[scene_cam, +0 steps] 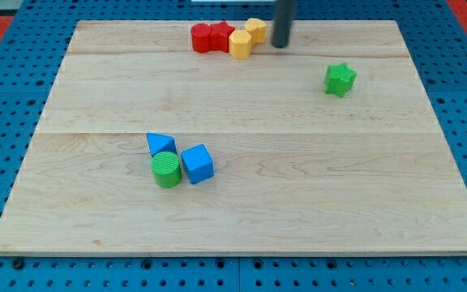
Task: Separate the hexagon from the heart and red star
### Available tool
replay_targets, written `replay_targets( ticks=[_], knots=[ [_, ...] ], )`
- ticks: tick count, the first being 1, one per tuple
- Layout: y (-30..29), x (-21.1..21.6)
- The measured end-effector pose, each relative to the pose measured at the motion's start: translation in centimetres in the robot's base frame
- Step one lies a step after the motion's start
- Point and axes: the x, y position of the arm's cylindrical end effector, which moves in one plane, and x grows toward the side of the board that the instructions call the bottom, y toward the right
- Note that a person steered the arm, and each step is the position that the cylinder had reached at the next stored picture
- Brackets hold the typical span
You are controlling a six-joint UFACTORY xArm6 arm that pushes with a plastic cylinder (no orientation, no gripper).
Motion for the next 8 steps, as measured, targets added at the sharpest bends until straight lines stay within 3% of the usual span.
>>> replay_targets(
  ticks=[4,5,6,8],
  knots=[
    [-11.8,6.0],
    [-10.2,7.6],
    [-4.0,7.8],
    [-2.7,8.7]
  ],
)
